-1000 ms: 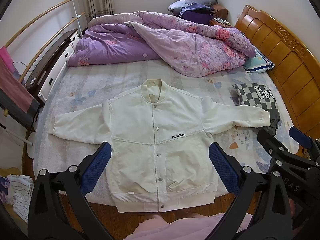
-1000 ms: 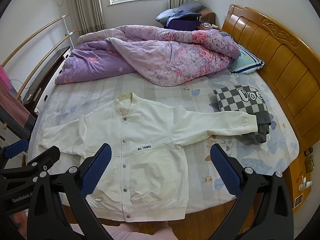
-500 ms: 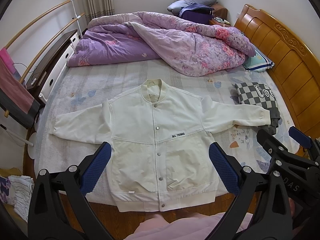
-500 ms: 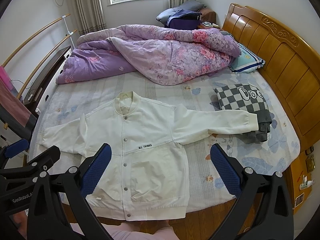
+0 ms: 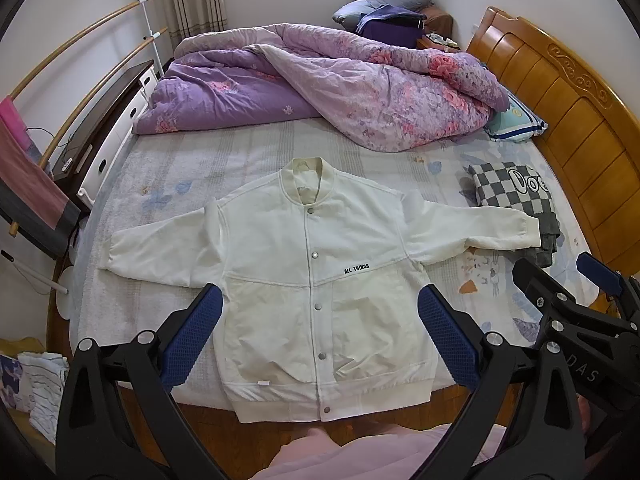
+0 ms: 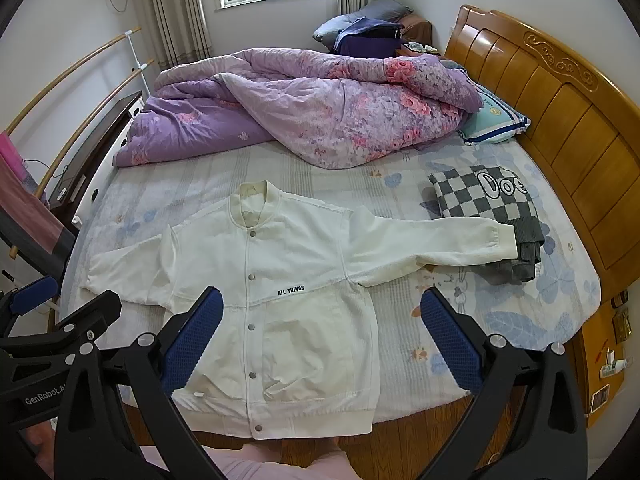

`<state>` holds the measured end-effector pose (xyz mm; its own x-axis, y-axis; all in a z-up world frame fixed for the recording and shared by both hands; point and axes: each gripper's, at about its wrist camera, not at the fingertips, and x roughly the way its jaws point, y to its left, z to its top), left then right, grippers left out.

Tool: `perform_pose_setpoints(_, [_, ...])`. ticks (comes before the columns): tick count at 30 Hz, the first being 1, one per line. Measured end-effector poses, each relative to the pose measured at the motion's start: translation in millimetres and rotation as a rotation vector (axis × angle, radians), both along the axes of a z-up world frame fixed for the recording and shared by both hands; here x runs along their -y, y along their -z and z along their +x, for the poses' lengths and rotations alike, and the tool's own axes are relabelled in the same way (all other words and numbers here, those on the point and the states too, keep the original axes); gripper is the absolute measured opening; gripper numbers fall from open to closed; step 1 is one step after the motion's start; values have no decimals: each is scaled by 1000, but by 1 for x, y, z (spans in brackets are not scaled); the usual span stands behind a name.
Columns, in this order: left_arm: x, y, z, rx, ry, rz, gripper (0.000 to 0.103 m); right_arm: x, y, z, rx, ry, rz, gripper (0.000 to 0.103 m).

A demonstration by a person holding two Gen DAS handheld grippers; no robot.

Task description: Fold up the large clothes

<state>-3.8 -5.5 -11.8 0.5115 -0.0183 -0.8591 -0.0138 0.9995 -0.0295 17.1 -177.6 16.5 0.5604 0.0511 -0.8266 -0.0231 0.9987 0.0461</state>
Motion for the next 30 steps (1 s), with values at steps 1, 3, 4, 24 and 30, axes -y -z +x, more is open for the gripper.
perform_pose_setpoints(1, [0, 0, 0, 0, 0, -1, 98, -1, 1, -1, 0, -1, 0, 95])
perform_pose_setpoints(3, [1, 0, 0, 0, -1, 1, 98, -1, 2, -1, -1, -1, 1, 95])
perform_pose_setpoints(4, [1, 0, 0, 1, -2, 2, 98, -1, 2, -1, -1, -1, 1, 95])
perform_pose_setpoints(24, [-3, 4, -12, 3, -2, -23, 98, -9, 4, -13, -38, -24, -2, 95])
perform_pose_setpoints(30, [-4, 6, -17, -2, -5, -24, 98, -3, 2, -8, -45, -25, 7, 95])
